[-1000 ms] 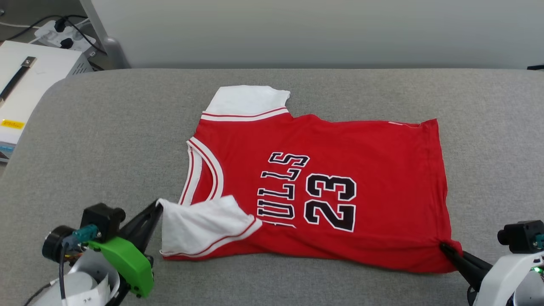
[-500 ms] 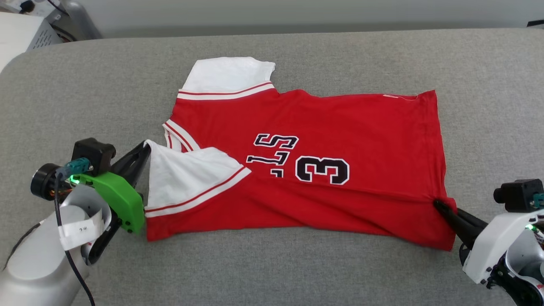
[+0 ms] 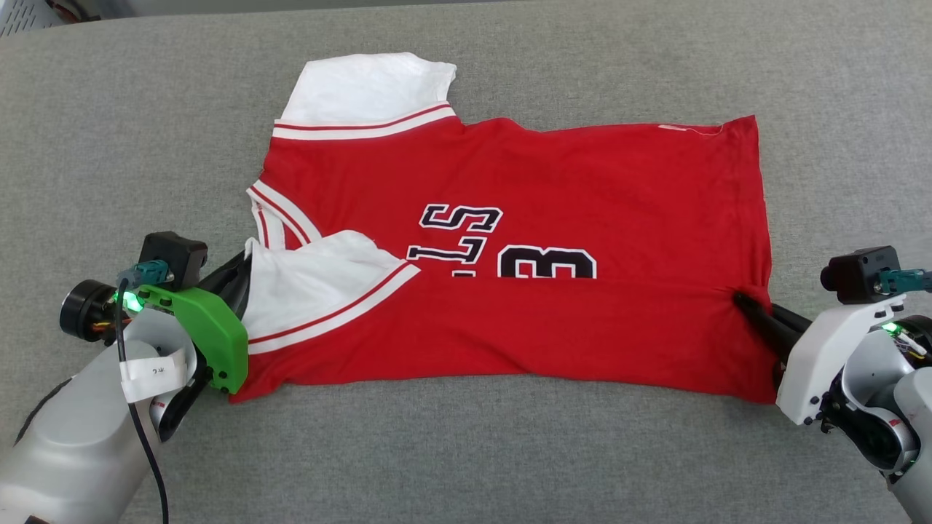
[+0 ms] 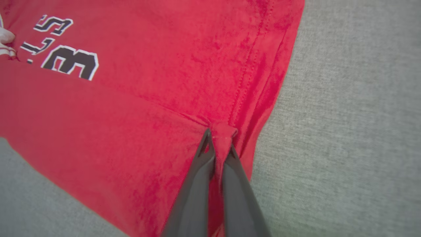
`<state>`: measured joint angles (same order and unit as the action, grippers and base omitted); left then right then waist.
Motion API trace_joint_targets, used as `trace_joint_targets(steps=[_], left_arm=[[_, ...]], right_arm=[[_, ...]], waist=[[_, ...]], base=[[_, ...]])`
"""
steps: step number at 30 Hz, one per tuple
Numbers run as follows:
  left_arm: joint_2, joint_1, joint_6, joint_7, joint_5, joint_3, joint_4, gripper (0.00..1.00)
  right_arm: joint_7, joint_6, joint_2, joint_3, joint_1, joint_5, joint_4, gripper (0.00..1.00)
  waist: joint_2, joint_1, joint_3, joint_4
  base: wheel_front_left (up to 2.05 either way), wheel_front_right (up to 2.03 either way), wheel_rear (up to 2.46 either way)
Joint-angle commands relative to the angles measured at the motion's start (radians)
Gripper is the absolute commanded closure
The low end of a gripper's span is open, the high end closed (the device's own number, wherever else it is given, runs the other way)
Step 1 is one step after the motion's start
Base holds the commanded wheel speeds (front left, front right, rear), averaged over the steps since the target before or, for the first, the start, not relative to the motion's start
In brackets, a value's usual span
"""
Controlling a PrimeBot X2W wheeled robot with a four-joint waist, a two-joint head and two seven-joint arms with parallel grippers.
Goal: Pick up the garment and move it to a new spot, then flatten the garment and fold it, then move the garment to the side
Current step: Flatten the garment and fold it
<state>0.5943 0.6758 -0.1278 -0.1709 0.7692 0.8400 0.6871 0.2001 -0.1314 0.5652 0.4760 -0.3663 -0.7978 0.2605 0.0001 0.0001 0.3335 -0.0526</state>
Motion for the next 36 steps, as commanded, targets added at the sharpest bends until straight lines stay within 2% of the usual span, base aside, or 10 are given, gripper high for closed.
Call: trace_joint_targets(steps=[1,7,8,9,10,19,23,27,32,36], left_arm=[[-0.007,0.019,-0.003,-0.007,0.016,0.019,0.016,1.0],[-0.02,0.033,-0.003,-0.035,0.068,0.085,0.07,1.0],[-0.024,0.037,-0.003,-0.04,0.078,0.09,0.077,1.0],[-0.026,0.042,-0.003,-0.046,0.087,0.093,0.086,0.56],[-0.025,0.049,-0.003,-0.053,0.091,0.095,0.097,0.0],[0.013,0.098,-0.003,-0.083,0.112,0.092,0.082,0.0],[0.043,0.123,-0.003,-0.04,0.132,0.108,0.033,0.0],[0.076,0.141,-0.003,0.086,0.188,0.144,-0.05,0.0],[0.126,0.161,-0.003,0.335,0.314,0.207,-0.179,0.0],[0.154,0.183,-0.003,0.497,0.408,0.23,-0.232,0.0]], right_arm=[[-0.01,0.001,-0.001,0.016,-0.02,0.002,0.021,1.0],[-0.055,0.001,-0.001,0.074,-0.049,-0.017,0.083,1.0],[-0.066,0.001,0.001,0.079,-0.052,-0.019,0.088,0.79],[-0.08,0.001,0.002,0.082,-0.054,-0.022,0.091,0.5],[-0.094,0.001,0.003,0.083,-0.054,-0.027,0.092,0.0],[-0.189,0.001,0.04,0.046,0.003,-0.028,0.037,0.0],[-0.194,0.001,0.054,0.021,0.043,-0.01,0.001,0.0],[-0.182,0.001,0.048,-0.007,0.075,0.008,-0.029,0.0],[-0.16,0.001,0.028,-0.035,0.107,0.028,-0.053,0.0],[-0.144,0.001,0.012,-0.052,0.121,0.042,-0.069,0.0]], waist=[[-0.0001,-0.0001,0.004,0.001],[-0.0001,-0.0001,-0.004,0.005],[-0.0001,-0.0001,-0.008,0.007],[-0.0001,-0.0001,-0.015,0.009],[-0.0001,-0.0001,-0.022,0.011],[-0.0001,-0.0001,-0.091,0.039],[-0.0001,-0.0001,-0.118,0.052],[-0.0001,-0.0001,-0.143,0.063],[-0.0001,-0.0001,-0.164,0.076],[-0.0001,-0.0001,-0.165,0.081]], base=[[0.0,0.0,0.0],[0.0,0.0,0.0],[0.0,0.0,0.0],[0.0,0.0,0.0],[0.0,0.0,0.0],[0.0,0.0,0.0],[0.0,0.0,0.0],[0.0,0.0,0.0],[0.0,0.0,0.0],[0.0,0.0,0.0]])
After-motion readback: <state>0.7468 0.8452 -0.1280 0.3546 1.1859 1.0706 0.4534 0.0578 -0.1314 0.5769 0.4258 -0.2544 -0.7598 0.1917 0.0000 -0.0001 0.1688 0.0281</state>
